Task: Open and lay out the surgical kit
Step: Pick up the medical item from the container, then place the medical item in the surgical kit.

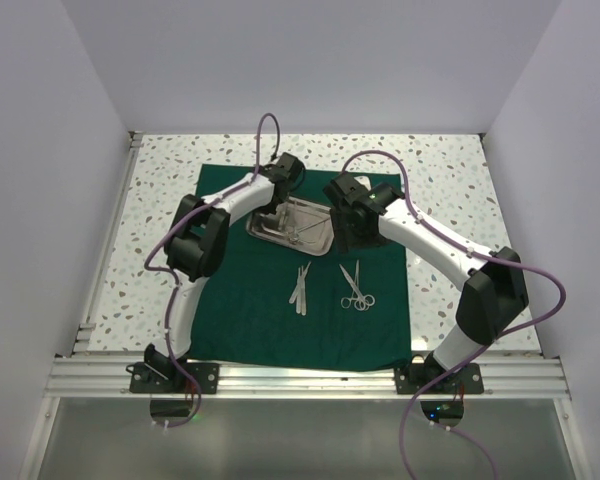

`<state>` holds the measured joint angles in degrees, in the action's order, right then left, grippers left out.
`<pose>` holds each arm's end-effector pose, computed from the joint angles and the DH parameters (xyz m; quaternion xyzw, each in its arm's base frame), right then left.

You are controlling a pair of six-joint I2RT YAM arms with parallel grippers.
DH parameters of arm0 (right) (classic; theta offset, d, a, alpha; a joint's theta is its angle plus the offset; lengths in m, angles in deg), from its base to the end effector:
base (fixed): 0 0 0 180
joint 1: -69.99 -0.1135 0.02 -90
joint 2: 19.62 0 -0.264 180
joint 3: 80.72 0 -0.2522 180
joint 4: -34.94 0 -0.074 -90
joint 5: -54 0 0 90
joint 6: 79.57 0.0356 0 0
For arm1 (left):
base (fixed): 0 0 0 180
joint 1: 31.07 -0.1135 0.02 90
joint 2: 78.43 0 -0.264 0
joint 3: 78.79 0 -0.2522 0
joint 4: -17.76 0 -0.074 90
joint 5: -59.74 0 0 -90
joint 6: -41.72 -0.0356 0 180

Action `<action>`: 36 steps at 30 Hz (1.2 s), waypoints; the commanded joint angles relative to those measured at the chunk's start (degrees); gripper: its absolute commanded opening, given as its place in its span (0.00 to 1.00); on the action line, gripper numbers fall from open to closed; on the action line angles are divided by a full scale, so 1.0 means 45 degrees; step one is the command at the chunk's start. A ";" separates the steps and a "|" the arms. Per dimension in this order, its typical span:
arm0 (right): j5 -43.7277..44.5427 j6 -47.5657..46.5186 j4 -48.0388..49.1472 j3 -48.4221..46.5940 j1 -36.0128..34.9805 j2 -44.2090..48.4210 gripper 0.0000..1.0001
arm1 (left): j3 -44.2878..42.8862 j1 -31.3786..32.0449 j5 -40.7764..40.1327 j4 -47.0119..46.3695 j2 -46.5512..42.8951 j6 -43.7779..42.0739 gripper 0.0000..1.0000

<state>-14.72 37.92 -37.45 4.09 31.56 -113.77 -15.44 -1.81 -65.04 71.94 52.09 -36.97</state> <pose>0.2630 0.1922 0.2798 -0.0627 0.9683 -0.0662 0.2327 0.4243 -0.2144 0.1580 0.0899 0.9342 0.2122 0.2721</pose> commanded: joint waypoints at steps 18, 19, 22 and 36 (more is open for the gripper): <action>-0.0471 0.0220 0.0549 0.0574 0.0045 0.1136 0.74 | 0.2440 -0.0193 0.1280 0.1507 -0.5128 0.1684 0.00; -0.0509 0.0259 0.0607 0.0692 0.0064 0.1272 0.74 | 0.3151 -0.0193 0.1517 0.1215 -0.5582 0.1976 0.00; -0.0568 0.0356 0.0646 0.1082 0.0065 0.1507 0.74 | 0.5749 -0.0154 0.2279 0.0707 -0.7164 0.2542 0.00; -0.0569 0.0533 0.0783 0.1787 0.0064 0.1859 0.74 | 0.9782 -0.0075 0.4274 -0.0254 -0.9786 0.3425 0.74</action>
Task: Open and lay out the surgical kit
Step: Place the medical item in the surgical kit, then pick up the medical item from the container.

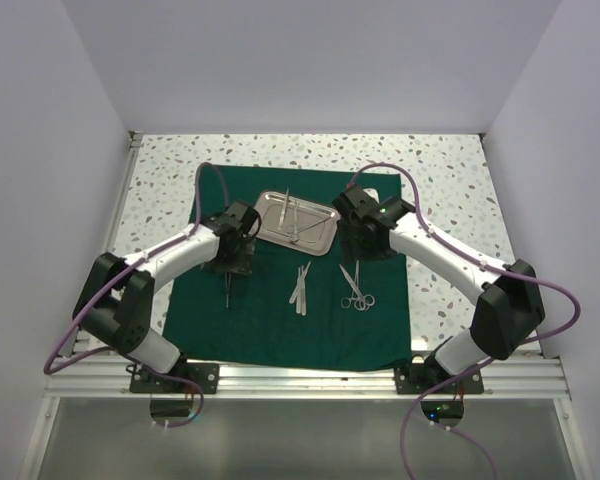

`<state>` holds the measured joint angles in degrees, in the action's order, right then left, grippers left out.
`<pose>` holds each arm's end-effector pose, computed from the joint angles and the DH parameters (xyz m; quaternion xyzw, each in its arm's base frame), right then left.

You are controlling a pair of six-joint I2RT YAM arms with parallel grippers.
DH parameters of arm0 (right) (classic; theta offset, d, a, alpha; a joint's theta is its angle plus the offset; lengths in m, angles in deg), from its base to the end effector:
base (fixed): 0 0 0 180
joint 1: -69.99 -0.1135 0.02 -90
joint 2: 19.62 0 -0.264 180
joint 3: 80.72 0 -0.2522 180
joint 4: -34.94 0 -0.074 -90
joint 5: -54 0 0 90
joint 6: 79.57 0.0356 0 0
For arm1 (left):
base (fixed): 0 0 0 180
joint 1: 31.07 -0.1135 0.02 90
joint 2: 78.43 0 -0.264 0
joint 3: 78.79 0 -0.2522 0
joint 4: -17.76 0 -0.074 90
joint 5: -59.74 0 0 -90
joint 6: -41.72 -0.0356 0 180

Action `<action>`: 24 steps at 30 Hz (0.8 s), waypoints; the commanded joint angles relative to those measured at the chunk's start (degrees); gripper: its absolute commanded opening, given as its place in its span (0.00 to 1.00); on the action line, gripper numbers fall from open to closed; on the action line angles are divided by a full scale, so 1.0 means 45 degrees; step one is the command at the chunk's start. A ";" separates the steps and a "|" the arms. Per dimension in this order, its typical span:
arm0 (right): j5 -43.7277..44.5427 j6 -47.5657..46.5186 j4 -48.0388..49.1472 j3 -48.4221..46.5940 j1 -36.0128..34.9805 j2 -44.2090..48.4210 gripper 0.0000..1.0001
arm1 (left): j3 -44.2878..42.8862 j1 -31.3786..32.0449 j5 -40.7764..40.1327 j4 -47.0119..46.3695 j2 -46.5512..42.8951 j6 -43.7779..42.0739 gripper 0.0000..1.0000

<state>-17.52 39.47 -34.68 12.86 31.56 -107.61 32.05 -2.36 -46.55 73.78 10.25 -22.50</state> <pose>0.2401 0.1761 0.2684 -0.0536 0.9726 -0.0422 0.2221 0.2492 -0.1251 0.1884 0.0073 0.9822 0.0679 0.1751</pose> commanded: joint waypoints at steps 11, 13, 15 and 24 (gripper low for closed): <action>0.0425 0.0344 -0.0068 -0.0356 0.0064 0.0548 0.74 | -0.7486 0.0007 0.0571 -0.0601 0.3956 -0.1549 0.69; 0.0580 0.0344 -0.0204 -0.0473 0.0064 0.0529 0.74 | -0.8330 0.0007 0.0885 -0.0758 0.4722 -0.1666 0.68; 0.0717 0.0364 -0.0302 -0.0551 0.0064 0.0490 0.74 | -0.9444 -0.0013 0.1120 -0.0933 0.5777 -0.1802 0.66; 0.1303 0.0266 -0.1005 -0.0728 0.0103 0.0587 0.74 | -1.2688 -0.0071 0.1746 -0.0720 0.8787 -0.1901 0.63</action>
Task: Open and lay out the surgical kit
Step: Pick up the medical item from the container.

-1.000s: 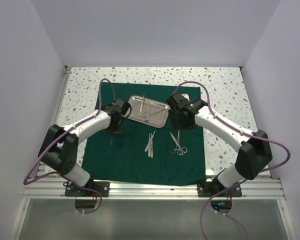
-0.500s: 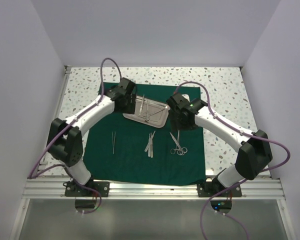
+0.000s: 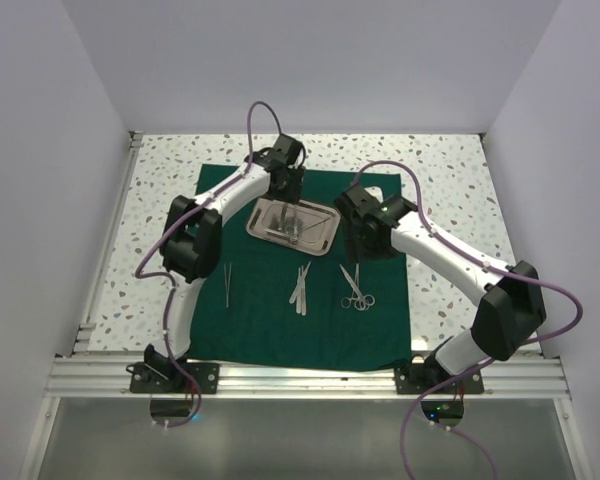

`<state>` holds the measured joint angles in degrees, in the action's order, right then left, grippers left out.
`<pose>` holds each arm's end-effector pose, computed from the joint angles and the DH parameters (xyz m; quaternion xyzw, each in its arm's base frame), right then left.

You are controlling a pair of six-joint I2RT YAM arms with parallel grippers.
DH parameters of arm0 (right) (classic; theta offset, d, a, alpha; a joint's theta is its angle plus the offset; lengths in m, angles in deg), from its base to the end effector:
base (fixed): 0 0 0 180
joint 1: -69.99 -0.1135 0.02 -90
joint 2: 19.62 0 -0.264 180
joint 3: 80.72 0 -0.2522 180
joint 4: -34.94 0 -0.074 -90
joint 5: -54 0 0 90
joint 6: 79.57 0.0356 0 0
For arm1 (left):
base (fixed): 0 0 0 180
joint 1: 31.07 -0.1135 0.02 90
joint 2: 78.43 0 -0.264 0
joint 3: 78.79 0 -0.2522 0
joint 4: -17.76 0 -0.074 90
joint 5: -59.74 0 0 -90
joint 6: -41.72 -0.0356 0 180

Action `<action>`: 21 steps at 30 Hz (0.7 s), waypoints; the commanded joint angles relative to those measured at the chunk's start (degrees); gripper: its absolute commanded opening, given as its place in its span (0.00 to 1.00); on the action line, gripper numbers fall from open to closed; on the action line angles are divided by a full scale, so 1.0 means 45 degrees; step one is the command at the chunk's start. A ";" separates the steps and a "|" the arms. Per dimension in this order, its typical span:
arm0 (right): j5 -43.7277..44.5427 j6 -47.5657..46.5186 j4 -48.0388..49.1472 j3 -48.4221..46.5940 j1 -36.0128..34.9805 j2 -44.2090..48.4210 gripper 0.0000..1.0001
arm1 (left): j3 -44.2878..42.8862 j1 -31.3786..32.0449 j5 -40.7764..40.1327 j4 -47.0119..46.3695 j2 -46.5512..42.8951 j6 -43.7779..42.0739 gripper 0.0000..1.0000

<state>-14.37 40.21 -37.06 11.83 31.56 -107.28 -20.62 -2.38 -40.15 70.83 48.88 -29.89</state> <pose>0.2386 0.1725 0.2744 -0.0443 0.9698 -0.0683 0.2297 0.4310 -0.2289 0.2063 0.0628 0.9572 -0.0318 0.2807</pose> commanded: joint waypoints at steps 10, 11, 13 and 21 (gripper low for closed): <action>0.0604 -0.0211 -0.0477 -0.0519 0.0358 0.0417 0.74 | -0.0906 -0.0105 0.0245 -0.0083 0.1104 -0.0084 0.47; 0.0565 -0.0231 -0.0457 -0.0538 0.0396 0.0398 0.74 | -0.0887 -0.0105 0.0225 -0.0083 0.1162 -0.0064 0.44; 0.0526 -0.0309 -0.0418 -0.0538 0.0397 0.0320 0.74 | -0.0847 -0.0125 0.0206 -0.0122 0.1260 -0.0064 0.41; 0.0273 -0.0621 -0.0223 -0.0733 0.0475 0.0163 0.74 | -0.0945 -0.0144 0.0167 -0.0083 0.1631 -0.0083 0.20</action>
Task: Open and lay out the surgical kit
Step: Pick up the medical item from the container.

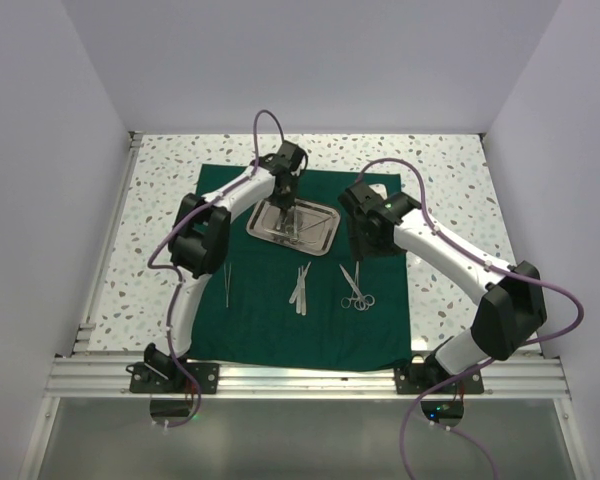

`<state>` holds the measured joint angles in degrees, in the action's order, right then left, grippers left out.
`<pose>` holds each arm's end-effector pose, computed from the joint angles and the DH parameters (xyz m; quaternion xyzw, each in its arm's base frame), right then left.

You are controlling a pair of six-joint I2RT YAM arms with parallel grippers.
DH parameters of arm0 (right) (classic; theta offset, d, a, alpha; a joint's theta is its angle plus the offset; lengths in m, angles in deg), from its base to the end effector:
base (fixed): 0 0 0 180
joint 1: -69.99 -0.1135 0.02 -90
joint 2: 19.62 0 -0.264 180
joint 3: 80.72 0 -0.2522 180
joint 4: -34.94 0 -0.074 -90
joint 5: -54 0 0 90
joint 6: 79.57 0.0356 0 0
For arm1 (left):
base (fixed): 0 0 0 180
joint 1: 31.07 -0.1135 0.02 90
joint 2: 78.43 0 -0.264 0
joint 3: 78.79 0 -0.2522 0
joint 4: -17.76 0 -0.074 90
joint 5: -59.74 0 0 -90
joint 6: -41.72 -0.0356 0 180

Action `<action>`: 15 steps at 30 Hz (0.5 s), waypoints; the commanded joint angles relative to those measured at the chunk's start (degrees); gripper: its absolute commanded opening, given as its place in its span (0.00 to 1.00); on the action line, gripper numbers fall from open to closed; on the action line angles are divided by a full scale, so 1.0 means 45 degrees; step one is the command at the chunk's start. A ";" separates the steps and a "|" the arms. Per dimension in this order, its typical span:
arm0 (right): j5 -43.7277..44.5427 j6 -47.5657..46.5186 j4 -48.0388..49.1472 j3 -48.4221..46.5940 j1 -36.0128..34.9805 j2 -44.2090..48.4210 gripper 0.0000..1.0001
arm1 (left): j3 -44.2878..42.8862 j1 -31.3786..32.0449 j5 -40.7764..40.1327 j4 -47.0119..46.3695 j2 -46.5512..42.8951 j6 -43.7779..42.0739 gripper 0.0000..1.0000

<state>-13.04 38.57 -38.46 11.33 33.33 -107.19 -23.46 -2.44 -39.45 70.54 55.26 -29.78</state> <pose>0.2427 0.1633 0.2768 -0.0427 0.9688 -0.0887 0.2276 0.4442 -0.2360 0.1687 0.0659 0.9647 -0.0259 0.2536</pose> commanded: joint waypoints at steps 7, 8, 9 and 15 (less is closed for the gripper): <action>-0.0375 -0.0433 0.0381 -0.0817 0.0120 0.0046 0.74 | -0.0724 -0.0169 -0.0436 0.0701 -0.0761 -0.0205 0.00; -0.0414 -0.0472 0.0420 -0.0856 0.0120 0.0046 0.74 | -0.0724 -0.0169 -0.0535 0.0799 -0.1053 -0.0205 0.00; -0.0473 -0.0492 0.0498 -0.0914 0.0120 0.0007 0.73 | -0.0743 -0.0188 -0.0632 0.0936 -0.1655 -0.0205 0.00; -0.0883 -0.0609 0.0869 -0.1091 0.0120 -0.0052 0.73 | 0.1415 -0.0169 -0.1219 0.1855 -0.4894 0.0243 0.00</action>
<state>-15.31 36.89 -36.93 8.90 33.68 -107.41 -21.39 -2.77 -42.47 76.38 46.30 -29.78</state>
